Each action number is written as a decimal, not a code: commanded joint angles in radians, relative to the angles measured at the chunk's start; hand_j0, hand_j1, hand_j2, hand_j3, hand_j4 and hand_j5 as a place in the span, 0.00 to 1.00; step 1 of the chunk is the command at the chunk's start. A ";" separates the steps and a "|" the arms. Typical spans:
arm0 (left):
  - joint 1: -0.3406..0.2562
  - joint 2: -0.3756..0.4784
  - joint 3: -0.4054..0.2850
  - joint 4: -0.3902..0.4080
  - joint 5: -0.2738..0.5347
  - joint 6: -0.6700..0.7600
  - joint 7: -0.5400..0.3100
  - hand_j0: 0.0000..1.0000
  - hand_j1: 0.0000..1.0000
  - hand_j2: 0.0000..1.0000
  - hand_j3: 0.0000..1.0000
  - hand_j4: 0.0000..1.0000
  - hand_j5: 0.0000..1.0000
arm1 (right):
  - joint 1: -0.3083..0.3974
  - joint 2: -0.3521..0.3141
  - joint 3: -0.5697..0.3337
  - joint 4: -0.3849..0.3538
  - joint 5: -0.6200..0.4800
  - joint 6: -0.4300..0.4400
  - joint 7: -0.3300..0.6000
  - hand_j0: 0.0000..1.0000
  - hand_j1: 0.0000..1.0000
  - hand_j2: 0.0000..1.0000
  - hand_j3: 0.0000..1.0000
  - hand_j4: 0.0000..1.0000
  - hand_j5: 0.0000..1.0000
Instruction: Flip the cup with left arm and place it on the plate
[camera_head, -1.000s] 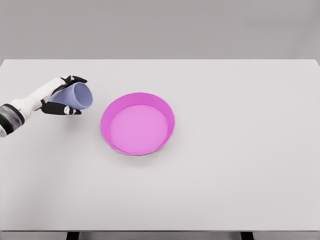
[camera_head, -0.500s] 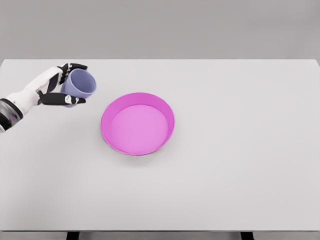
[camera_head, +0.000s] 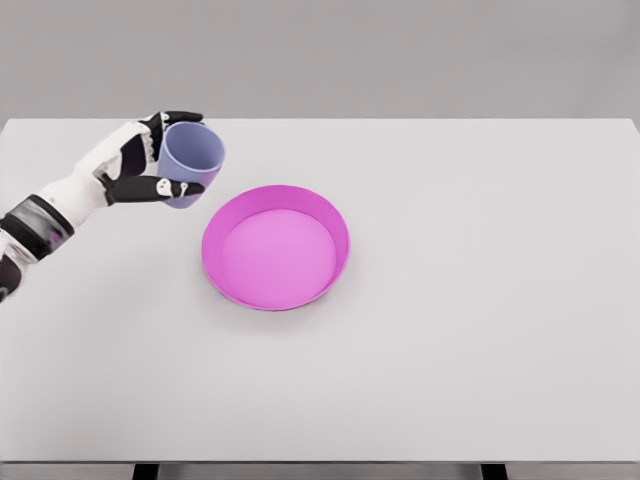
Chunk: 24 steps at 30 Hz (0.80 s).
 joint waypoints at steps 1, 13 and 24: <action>0.002 -0.013 0.001 -0.008 0.025 -0.002 0.000 0.78 0.78 0.78 0.78 0.78 0.78 | 0.000 0.000 0.000 0.000 0.000 0.000 0.000 1.00 1.00 1.00 1.00 1.00 1.00; 0.040 -0.065 0.001 -0.050 0.067 -0.020 0.000 0.78 0.78 0.78 0.78 0.78 0.78 | 0.000 0.000 0.000 0.000 0.000 0.000 0.000 1.00 1.00 1.00 1.00 1.00 1.00; 0.060 -0.128 0.001 -0.048 0.087 -0.077 0.000 0.78 0.78 0.78 0.78 0.78 0.78 | 0.000 0.000 0.000 0.000 0.000 0.000 0.000 1.00 1.00 1.00 1.00 1.00 1.00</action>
